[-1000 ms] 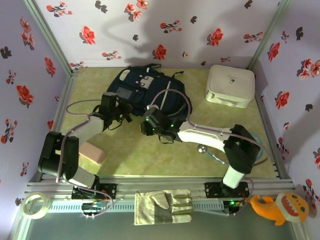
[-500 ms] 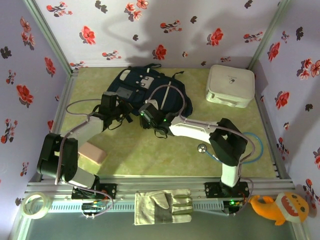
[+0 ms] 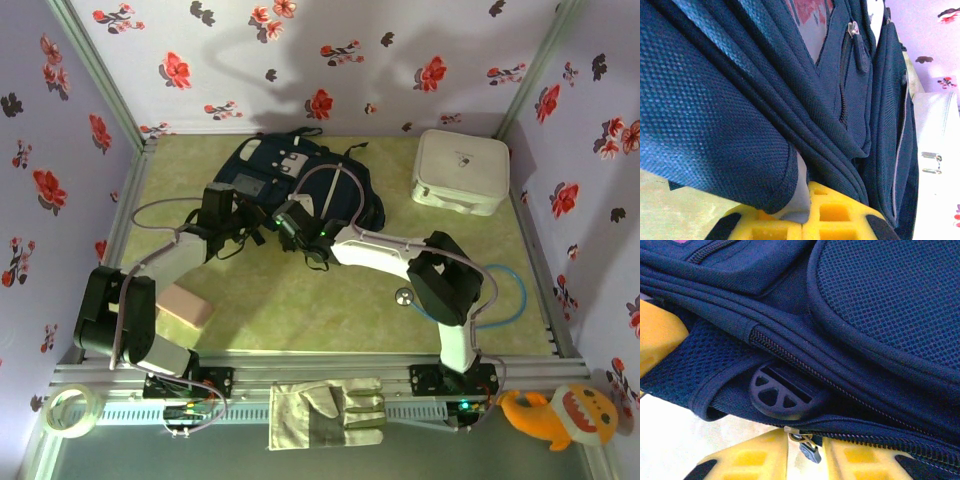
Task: Pack the student bag
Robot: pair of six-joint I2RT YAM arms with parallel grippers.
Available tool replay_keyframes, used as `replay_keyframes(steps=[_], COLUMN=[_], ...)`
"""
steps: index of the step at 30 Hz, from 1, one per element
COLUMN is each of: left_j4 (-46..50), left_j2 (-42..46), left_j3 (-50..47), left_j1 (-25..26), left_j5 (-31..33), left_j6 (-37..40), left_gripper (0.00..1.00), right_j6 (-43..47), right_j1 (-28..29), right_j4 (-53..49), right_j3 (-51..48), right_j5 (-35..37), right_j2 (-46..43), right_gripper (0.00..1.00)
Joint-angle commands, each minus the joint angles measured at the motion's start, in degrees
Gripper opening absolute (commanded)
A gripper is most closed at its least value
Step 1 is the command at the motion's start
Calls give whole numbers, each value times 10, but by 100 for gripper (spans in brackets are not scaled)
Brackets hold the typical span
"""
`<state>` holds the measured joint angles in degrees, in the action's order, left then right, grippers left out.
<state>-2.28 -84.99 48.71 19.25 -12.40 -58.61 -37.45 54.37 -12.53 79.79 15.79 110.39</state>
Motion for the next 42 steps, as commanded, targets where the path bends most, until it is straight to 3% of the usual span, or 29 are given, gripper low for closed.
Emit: replay_keyframes(steps=[1,4,16,26,35,38,42], left_j4=[-24,-20,-8,-9,-6,-6,-6], left_j2=[27,25,10,9,8,6,5], left_j3=[30,29,25,32,31,34,37], left_j1=[11,11,-4,-4,-3,-4,-4], left_j5=[-37,-26,-5,-11,-17,-17,-16], left_j6=[4,9,29,30,31,33,37], left_gripper=[0,0,0,0,0,0,0], right_j6=[2,-3,-80,-35,-25,-29,-37], right_j1=[-8,-8,-31,-43,-44,-44,-44], right_j4=[2,-11,-62,-37,-31,-41,-57], right_j3=[21,11,-158,-137,-122,-120,-121], right_j5=[30,55,166,81,56,68,96], right_j2=[13,4,-130,-100,-78,-76,-81], right_gripper=[18,14,13,21,26,24,15])
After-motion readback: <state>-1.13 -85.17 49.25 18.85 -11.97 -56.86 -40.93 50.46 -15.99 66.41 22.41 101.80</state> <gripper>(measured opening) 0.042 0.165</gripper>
